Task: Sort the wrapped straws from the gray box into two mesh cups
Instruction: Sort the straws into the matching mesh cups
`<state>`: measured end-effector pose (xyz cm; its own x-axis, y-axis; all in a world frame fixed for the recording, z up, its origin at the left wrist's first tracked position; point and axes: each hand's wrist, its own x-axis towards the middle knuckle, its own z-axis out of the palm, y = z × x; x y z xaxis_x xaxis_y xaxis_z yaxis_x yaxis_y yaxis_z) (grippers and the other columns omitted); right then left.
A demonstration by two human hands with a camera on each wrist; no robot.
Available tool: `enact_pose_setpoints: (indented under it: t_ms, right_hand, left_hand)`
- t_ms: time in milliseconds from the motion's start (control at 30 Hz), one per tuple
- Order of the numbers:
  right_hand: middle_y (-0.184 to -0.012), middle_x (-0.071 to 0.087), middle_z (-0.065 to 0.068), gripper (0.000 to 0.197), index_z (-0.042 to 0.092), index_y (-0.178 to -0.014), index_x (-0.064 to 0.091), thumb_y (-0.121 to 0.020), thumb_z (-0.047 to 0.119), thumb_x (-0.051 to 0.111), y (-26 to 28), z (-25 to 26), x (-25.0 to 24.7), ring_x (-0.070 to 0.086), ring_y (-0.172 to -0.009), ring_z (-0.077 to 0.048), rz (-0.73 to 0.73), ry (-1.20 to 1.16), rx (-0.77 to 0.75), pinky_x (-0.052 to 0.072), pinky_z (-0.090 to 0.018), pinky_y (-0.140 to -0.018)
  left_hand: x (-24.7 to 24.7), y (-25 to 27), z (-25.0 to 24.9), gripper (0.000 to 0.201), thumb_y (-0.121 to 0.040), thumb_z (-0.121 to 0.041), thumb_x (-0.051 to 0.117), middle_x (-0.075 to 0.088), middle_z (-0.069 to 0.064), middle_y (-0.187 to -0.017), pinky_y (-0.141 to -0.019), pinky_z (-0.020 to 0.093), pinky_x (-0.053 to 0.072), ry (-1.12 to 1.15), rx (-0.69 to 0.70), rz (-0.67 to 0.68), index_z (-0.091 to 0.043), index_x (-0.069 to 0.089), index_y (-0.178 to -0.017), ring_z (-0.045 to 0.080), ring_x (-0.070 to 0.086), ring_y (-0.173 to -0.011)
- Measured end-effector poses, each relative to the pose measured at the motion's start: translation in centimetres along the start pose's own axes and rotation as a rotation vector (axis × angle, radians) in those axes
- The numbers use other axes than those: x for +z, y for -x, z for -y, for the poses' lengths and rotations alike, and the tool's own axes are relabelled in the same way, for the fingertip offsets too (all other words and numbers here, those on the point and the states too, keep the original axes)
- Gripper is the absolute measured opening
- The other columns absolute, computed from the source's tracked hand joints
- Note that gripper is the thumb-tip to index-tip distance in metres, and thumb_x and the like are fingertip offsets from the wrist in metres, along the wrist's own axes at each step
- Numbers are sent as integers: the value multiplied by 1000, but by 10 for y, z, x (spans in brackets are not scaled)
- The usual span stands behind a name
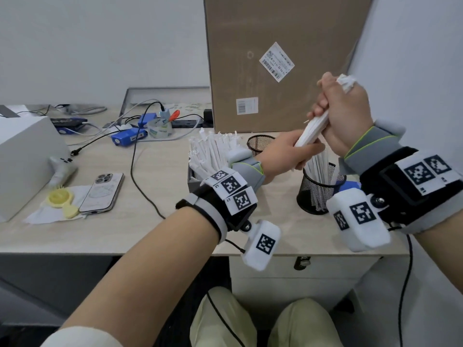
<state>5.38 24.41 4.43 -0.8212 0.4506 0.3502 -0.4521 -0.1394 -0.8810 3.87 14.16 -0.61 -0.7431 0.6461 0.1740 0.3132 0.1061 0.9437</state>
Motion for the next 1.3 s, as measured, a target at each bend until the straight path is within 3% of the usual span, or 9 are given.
enact_pose_setpoints:
  t_ms: [100, 200, 300, 367, 467, 567, 733, 1033, 1300]
  right_hand:
    - [-41, 35, 10, 22, 14, -78, 48, -98, 21, 46, -3, 1, -11, 36, -35, -7, -42, -14, -58, 40, -21, -44]
    - [-40, 35, 10, 21, 15, -76, 47, -97, 20, 47, -11, 12, -28, 35, -35, -8, -101, 49, -161, 38, -22, -43]
    - [-40, 38, 11, 19, 16, -77, 46, -95, 20, 48, -18, 17, -48, 35, -35, -9, -160, 106, -228, 37, -23, -43]
    - [-41, 42, 12, 17, 16, -78, 44, -94, 20, 48, -22, 13, -58, 35, -35, -9, -202, 127, -232, 37, -23, -42]
    - [-43, 41, 11, 16, 16, -78, 43, -92, 21, 49, -22, 2, -68, 35, -34, -9, -255, 166, -222, 37, -22, -41]
    - [-50, 43, 6, 19, 18, -75, 43, -93, 19, 50, -20, -9, -74, 35, -33, -9, -286, 192, -206, 36, -23, -41]
    - [-47, 46, 12, 18, 20, -74, 46, -91, 23, 51, -19, -27, -78, 37, -34, -10, -287, 236, -192, 40, -26, -44]
    - [-52, 46, 7, 18, 19, -75, 46, -92, 21, 51, -22, -43, -77, 40, -34, -8, -320, 209, -188, 45, -26, -47]
    - [-36, 47, 10, 18, 24, -74, 45, -88, 32, 51, -15, -57, -85, 44, -36, -5, -248, 403, -156, 52, -41, -63]
  left_hand:
    - [6, -4, 2, 8, -92, -13, 58, 48, 3, -63, -42, 12, 36, -35, -6, 22, -8, 54, -89, 1, 44, -42]
    - [12, -9, 13, 16, -87, -19, 67, 56, 0, -80, -64, 18, 45, -59, -63, 24, -15, 57, -98, 9, 54, -68]
    - [19, -11, 26, 51, -81, -24, 75, 52, 3, -116, -89, 25, 45, -81, -129, -59, -17, 50, -124, 14, 51, -103]
    - [20, -11, 32, 77, -76, -31, 78, 37, 5, -139, -105, 33, 39, -159, -143, -113, -20, 36, -139, 17, 41, -126]
    - [29, -13, 41, 110, -70, -39, 82, 19, 8, -153, -115, 40, 29, -216, -240, -64, -22, 9, -150, 21, 24, -141]
    - [42, -12, 49, 129, -65, -39, 85, 13, 8, -158, -117, 40, 23, -206, -318, -16, -22, -10, -150, 23, 19, -145]
    - [55, -10, 51, 131, -69, -26, 84, 19, 6, -158, -114, 34, 23, -73, -365, -56, -18, -19, -149, 21, 24, -143]
    - [58, -11, 51, 119, -77, -25, 78, 30, 3, -155, -94, 19, 25, -26, -361, -105, -16, -16, -150, 19, 35, -138]
    - [56, -15, 55, 117, -79, -27, 76, 26, 4, -156, -97, 18, 26, -77, -338, -76, -15, -15, -150, 20, 32, -139]
